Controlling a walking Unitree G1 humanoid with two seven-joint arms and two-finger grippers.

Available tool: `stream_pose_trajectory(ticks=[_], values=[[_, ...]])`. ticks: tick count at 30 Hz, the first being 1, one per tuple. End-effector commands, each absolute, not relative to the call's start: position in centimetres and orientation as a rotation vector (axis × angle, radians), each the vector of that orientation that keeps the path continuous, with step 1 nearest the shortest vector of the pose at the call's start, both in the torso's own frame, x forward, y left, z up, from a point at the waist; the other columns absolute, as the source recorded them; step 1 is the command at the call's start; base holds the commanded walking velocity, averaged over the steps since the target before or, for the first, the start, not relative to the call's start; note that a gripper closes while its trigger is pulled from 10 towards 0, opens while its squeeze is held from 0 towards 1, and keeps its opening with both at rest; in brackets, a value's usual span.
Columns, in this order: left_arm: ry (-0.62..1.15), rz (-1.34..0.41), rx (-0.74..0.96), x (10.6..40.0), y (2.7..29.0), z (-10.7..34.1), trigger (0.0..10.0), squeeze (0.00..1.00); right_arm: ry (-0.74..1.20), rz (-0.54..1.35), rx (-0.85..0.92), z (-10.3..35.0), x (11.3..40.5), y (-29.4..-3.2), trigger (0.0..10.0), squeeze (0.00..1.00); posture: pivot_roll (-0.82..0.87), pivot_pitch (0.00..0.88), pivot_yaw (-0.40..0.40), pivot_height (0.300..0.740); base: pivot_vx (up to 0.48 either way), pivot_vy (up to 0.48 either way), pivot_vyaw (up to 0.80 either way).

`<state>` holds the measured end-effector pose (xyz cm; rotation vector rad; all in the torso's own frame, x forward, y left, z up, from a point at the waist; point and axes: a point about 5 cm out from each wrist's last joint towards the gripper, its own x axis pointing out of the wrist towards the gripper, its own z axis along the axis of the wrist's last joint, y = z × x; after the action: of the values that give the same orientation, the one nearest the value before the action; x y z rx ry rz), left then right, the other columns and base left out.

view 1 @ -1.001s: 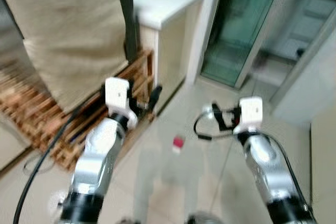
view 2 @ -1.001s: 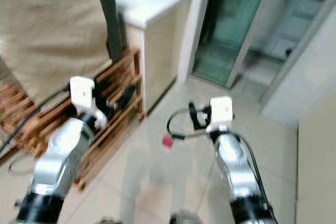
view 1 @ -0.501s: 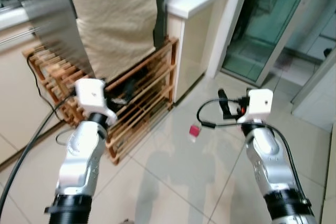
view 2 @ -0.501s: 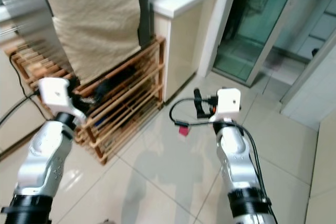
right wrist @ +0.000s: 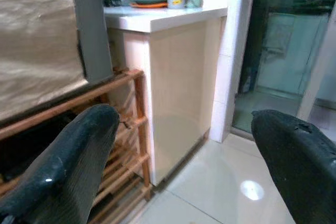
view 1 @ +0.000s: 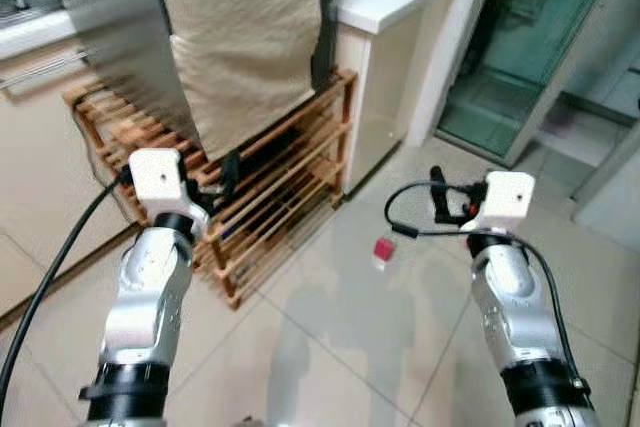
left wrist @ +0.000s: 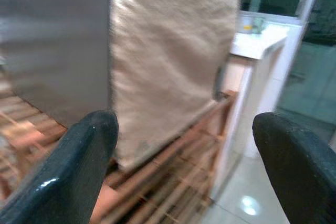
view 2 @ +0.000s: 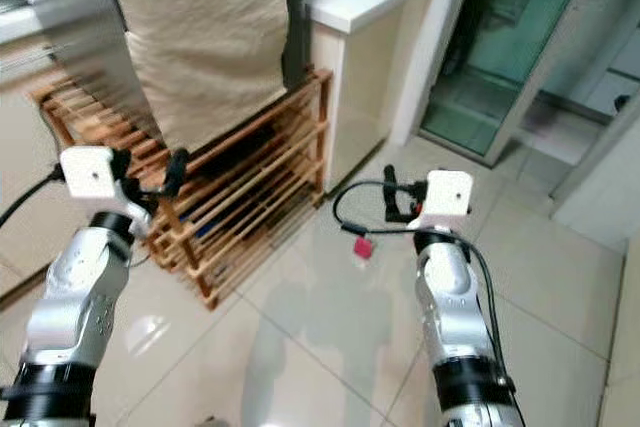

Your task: Restocking fridge

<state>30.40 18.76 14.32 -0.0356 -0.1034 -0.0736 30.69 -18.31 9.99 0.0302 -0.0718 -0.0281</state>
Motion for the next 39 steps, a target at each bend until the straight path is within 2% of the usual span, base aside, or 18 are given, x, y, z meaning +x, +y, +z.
stream_pose_trajectory(ticks=[1, 12, 15, 21, 25, 33, 39], values=[[-0.098, -0.073, -0.010, 30.8, 19.0, 14.4, 10.0, 0.00, -0.096, -0.013, 0.027, 10.5, 31.3, -17.5, 10.0, 0.00, -0.06, 0.000, 0.012, 0.740, 0.322, 0.356, 0.00], [-0.128, -0.108, -0.106, 31.7, 17.6, 14.7, 10.0, 0.00, -0.090, -0.004, 0.022, 10.6, 31.6, -17.4, 10.0, 0.00, -0.10, 0.000, -0.004, 0.740, 0.234, 0.387, 0.00], [-0.161, -0.125, -0.181, 31.3, 16.8, 15.4, 10.0, 0.00, -0.083, 0.012, 0.009, 10.6, 31.7, -17.4, 10.0, 0.00, -0.10, 0.000, -0.013, 0.740, 0.000, 0.480, -0.77], [-0.167, -0.154, -0.137, 31.3, 15.5, 15.6, 10.0, 0.00, -0.075, 0.023, 0.009, 10.4, 31.8, -17.0, 10.0, 0.00, -0.09, 0.000, -0.008, 0.740, 0.000, 0.320, -0.74], [-0.169, -0.137, -0.112, 31.5, 15.7, 15.8, 10.0, 0.00, -0.089, 0.018, 0.021, 10.4, 31.8, -16.9, 10.0, 0.00, -0.09, 0.000, -0.004, 0.740, 0.000, 0.000, -0.74], [-0.159, 0.019, -0.042, 32.7, 17.6, 16.7, 10.0, 0.00, -0.082, 0.044, 0.016, 10.1, 31.8, -16.2, 10.0, 0.00, -0.09, 0.000, 0.011, 0.740, 0.000, 0.000, 0.00], [-0.138, 0.017, -0.031, 32.7, 17.8, 16.2, 10.0, 0.00, -0.085, 0.052, 0.020, 10.1, 31.8, -16.0, 10.0, 0.00, -0.09, 0.000, 0.010, 0.740, 0.000, 0.000, 0.00]])
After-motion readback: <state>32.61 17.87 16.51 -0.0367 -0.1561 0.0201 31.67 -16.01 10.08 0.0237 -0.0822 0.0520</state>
